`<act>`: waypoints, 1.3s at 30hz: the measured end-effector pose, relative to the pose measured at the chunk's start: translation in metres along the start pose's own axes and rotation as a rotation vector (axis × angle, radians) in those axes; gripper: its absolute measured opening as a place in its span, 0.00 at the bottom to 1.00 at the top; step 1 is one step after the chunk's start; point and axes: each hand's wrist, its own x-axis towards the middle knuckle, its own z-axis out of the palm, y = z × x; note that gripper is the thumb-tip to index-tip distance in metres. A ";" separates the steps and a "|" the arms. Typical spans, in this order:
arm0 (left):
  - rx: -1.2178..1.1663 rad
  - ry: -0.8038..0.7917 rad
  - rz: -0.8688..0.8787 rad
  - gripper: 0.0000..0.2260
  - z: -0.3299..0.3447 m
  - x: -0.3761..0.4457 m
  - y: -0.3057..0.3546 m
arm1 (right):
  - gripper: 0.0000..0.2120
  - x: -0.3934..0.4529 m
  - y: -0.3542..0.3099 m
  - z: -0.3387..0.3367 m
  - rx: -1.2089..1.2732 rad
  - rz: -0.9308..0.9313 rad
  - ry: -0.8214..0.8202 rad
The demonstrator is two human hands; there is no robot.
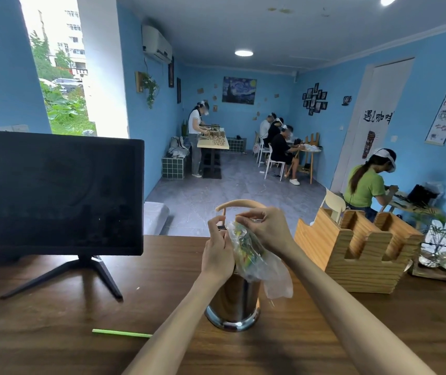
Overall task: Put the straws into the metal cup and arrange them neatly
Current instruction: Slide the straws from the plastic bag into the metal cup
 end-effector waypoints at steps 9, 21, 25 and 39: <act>0.065 -0.013 0.033 0.08 -0.002 0.007 -0.003 | 0.05 0.012 -0.011 -0.014 0.213 0.080 0.187; -0.153 -0.123 -0.011 0.09 -0.006 0.011 0.021 | 0.12 -0.003 0.017 -0.031 0.909 0.472 0.340; -0.145 -0.171 -0.013 0.08 -0.002 0.008 0.019 | 0.07 -0.017 0.055 -0.029 1.126 0.598 0.351; 0.223 -0.198 0.262 0.12 0.000 0.010 0.035 | 0.32 -0.046 0.038 -0.035 0.484 0.420 0.029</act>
